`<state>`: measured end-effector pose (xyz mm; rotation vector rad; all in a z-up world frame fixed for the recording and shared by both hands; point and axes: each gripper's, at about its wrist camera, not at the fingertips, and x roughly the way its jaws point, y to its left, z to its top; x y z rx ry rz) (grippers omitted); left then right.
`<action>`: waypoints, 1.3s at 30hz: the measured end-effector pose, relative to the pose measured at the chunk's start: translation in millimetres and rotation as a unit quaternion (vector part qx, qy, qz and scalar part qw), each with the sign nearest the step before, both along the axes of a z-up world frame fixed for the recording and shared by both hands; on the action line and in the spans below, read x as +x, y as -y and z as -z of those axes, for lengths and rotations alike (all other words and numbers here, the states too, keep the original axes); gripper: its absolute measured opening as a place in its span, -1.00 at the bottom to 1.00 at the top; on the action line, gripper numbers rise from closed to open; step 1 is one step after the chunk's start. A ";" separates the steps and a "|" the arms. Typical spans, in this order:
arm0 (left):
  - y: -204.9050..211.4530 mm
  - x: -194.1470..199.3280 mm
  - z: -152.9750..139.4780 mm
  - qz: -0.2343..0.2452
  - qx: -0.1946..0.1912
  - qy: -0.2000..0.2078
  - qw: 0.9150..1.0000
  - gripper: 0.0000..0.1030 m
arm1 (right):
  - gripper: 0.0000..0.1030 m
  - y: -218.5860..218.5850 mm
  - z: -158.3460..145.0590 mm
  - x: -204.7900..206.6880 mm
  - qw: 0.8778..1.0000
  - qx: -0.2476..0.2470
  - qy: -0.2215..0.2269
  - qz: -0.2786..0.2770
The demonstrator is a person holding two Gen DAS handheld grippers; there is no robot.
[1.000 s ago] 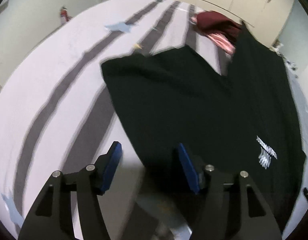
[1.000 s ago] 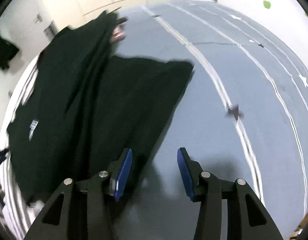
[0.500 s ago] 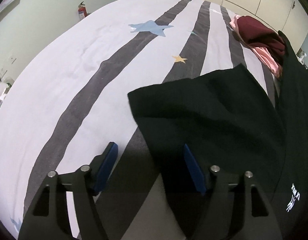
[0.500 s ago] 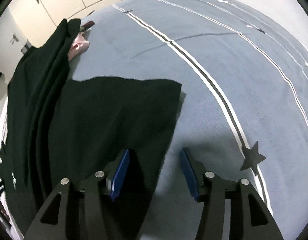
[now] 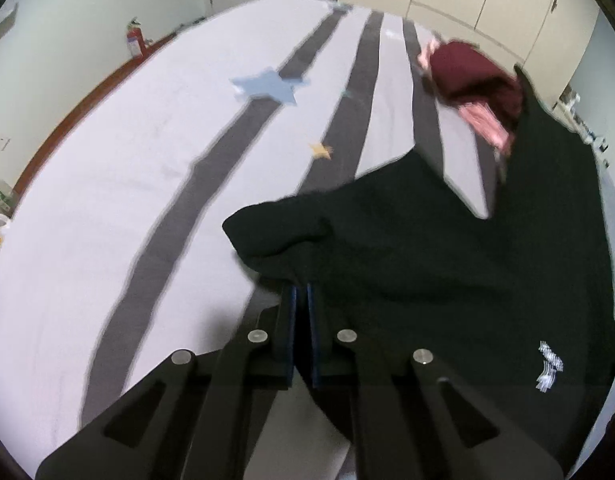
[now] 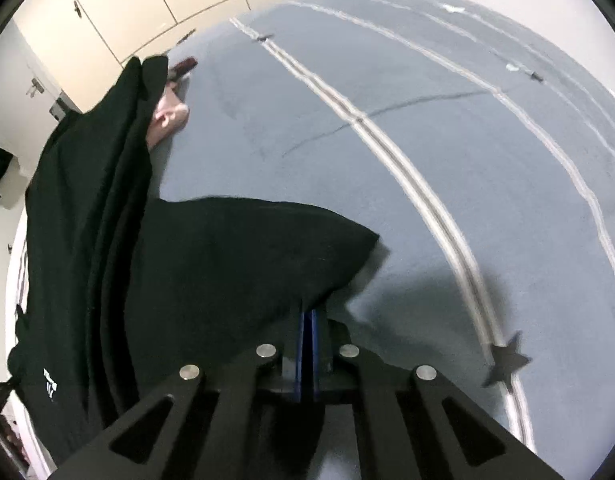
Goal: Fold clothes
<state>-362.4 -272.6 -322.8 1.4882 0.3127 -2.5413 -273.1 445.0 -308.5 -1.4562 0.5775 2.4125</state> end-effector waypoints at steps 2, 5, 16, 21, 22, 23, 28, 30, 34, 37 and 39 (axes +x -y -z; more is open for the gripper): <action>8.2 15.8 -19.8 -0.007 0.000 -0.013 1.000 -0.96 | -0.96 -14.6 -14.2 16.3 1.000 0.008 -0.004 0.023; 29.1 32.4 -35.0 -0.028 -0.002 -0.017 0.999 -1.00 | -0.96 -47.5 -32.8 49.6 0.997 0.024 -0.009 0.073; 4.2 77.8 8.0 -0.025 0.021 0.036 0.999 -0.99 | -0.89 -58.2 -33.2 112.8 0.997 0.008 -0.005 0.077; -66.4 110.2 32.3 0.038 0.063 0.058 0.996 -0.81 | -0.51 -61.4 -32.8 140.8 0.997 0.001 -0.004 0.077; -81.8 116.5 37.9 0.049 0.076 0.063 0.994 -0.74 | -0.47 -62.1 -32.7 146.4 0.997 -0.001 -0.003 0.077; -96.4 122.5 43.1 0.060 0.089 0.066 0.992 -0.57 | -0.44 -50.4 -32.9 151.0 0.998 -0.005 -0.004 0.060; -146.0 142.7 58.5 0.094 0.130 0.070 0.985 0.07 | -0.43 34.7 -24.4 185.6 0.997 -0.066 0.013 -0.046; -162.7 146.3 61.5 0.109 0.125 0.068 0.984 0.09 | -0.42 66.6 -17.6 198.5 0.993 -0.088 0.021 -0.076; -179.0 146.1 68.0 0.115 0.121 0.067 0.984 0.17 | -0.42 107.4 0.0 210.9 0.987 -0.131 0.029 -0.092; -178.3 139.5 70.5 0.098 0.129 0.071 0.984 0.17 | -0.41 120.8 12.7 210.8 0.984 -0.161 0.031 -0.076; -182.7 135.1 71.2 0.094 0.121 0.074 0.985 0.17 | -0.34 124.0 14.7 209.7 0.983 -0.173 0.024 -0.062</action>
